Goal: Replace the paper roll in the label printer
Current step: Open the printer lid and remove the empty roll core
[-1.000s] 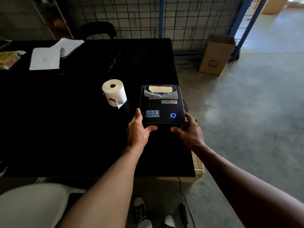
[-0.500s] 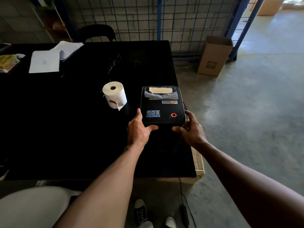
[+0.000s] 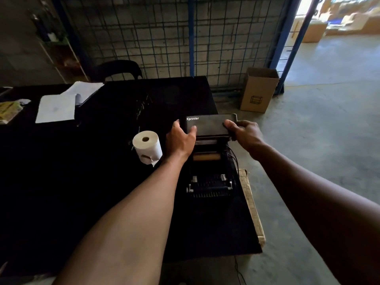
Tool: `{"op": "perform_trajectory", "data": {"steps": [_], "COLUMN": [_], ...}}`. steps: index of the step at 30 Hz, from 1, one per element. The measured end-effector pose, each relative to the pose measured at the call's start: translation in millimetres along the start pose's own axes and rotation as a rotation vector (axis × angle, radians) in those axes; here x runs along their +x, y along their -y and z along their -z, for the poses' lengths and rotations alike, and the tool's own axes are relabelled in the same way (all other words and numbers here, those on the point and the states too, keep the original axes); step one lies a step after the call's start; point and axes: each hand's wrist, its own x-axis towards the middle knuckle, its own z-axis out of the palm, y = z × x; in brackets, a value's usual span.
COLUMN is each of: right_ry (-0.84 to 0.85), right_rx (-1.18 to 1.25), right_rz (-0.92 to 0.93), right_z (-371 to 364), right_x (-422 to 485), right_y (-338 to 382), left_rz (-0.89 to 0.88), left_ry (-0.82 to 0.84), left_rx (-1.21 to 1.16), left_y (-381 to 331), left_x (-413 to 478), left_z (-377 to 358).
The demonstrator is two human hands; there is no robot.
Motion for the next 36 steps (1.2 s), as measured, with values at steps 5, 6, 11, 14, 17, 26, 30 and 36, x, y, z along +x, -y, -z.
{"op": "perform_trajectory", "data": {"steps": [5, 6, 11, 14, 17, 26, 30, 36], "right_ry": [0.015, 0.028, 0.043, 0.101, 0.146, 0.229, 0.255, 0.254], "right_rx": [0.044, 0.047, 0.046, 0.07, 0.059, 0.061, 0.157, 0.203], "right_rz": [-0.052, -0.064, -0.122, -0.152, -0.161, -0.129, -0.133, -0.094], "right_z": [-2.4, -1.5, -5.4, -5.3, -2.6, 3.7, 7.7, 9.9], "right_x": [24.9, 30.8, 62.1, 72.5, 85.7, 95.5, 90.9, 70.0], "right_y": [25.4, 29.7, 41.9, 47.4, 49.5, 52.9, 44.5, 34.1], "left_rz": [0.097, 0.114, 0.173, 0.223, 0.253, 0.29, 0.287, 0.288], "left_ry": [0.007, 0.01, -0.016, -0.035, -0.038, -0.008, -0.029, -0.008], "left_rx": [-0.064, -0.064, -0.063, -0.06, -0.056, -0.089, -0.136, -0.145], "left_y": [-11.4, -13.1, -23.6, -29.1, -32.6, -28.0, -23.1, -15.6], "left_x": [32.2, 38.4, 70.3, 82.6, 91.1, 102.8, 93.2, 79.3], "left_z": [-1.5, -1.6, -6.0, -12.7, -17.1, -25.6, -27.7, -26.5]}}
